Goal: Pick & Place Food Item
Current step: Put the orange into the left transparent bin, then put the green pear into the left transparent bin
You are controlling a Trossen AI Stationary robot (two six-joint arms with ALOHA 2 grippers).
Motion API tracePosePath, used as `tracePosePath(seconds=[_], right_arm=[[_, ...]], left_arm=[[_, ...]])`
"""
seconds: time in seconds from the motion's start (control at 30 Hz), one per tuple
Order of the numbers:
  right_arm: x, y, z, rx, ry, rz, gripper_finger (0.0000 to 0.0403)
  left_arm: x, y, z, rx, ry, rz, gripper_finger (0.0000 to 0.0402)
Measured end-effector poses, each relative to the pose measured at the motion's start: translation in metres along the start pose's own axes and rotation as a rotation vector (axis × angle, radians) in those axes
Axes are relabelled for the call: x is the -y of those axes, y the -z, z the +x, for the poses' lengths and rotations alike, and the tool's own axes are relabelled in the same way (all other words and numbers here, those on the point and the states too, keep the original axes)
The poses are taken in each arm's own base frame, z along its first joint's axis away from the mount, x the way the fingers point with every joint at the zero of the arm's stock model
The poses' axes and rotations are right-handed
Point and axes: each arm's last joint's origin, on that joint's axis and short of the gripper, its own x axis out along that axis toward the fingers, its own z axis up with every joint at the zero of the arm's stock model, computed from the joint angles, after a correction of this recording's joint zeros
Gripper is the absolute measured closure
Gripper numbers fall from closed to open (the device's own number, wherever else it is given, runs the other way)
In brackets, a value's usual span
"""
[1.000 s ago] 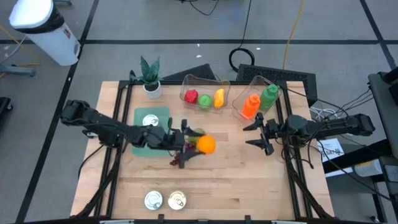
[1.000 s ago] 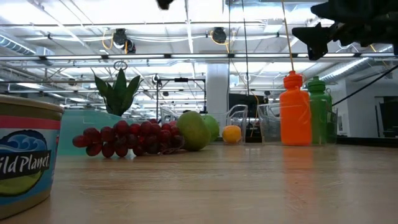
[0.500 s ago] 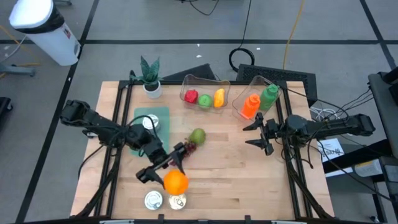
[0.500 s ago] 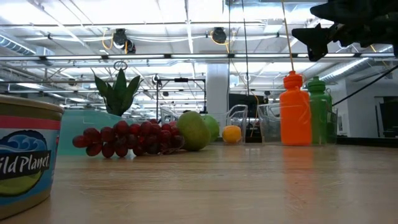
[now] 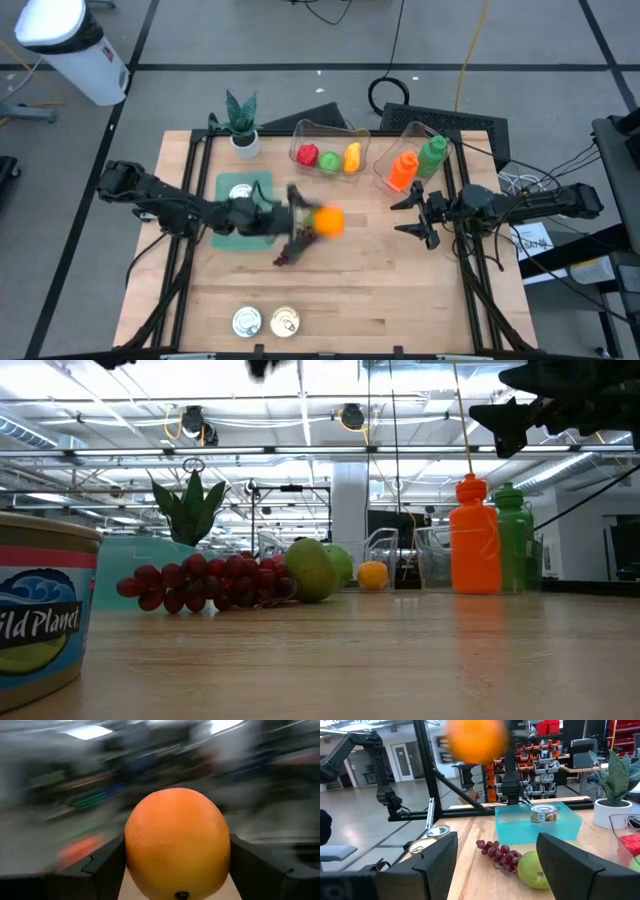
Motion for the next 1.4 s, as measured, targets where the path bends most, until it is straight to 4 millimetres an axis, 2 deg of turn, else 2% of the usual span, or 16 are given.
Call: tracePosePath(seconds=[0.1, 0.17, 0.37, 0.5, 0.6, 0.7, 0.93, 1.17, 1.4], right_arm=[[0.000, 0.000, 0.000, 0.000, 0.000, -0.010, 0.0147], [0.000, 0.000, 0.000, 0.000, 0.000, -0.012, 0.0147], [0.000, 0.001, 0.000, -0.008, 0.001, -0.014, 0.0147], [0.000, 0.001, 0.000, -0.008, 0.001, -0.014, 0.0147], [0.001, 0.000, 0.000, -0.004, 0.004, -0.015, 0.0147], [0.002, 0.001, 0.001, -0.010, 0.016, -0.012, 0.0147], [0.005, 0.001, 0.001, -0.010, 0.032, 0.006, 0.0147], [0.005, 0.001, 0.001, -0.011, 0.031, 0.004, 0.0147], [0.005, 0.001, 0.001, -0.011, 0.031, 0.004, 0.0147]], left_arm=[[-0.033, 0.014, 0.002, -0.142, -0.366, 0.025, 0.0109], [-0.059, 0.022, 0.003, -0.214, -0.491, 0.002, 0.0114], [-0.140, 0.028, 0.009, -0.283, -0.596, -0.239, 0.0117], [-0.181, 0.043, 0.005, -0.311, -0.725, -0.318, 0.0114], [-0.202, 0.058, 0.003, -0.322, -0.744, -0.388, 0.0116], [-0.212, 0.078, 0.004, -0.349, -0.764, -0.432, 0.0114], [-0.221, 0.101, 0.009, -0.335, -0.843, -0.440, 0.0088], [-0.226, 0.116, 0.009, -0.360, -0.869, -0.465, 0.0044], [-0.226, 0.122, 0.011, -0.375, -0.861, -0.440, 0.0017]])
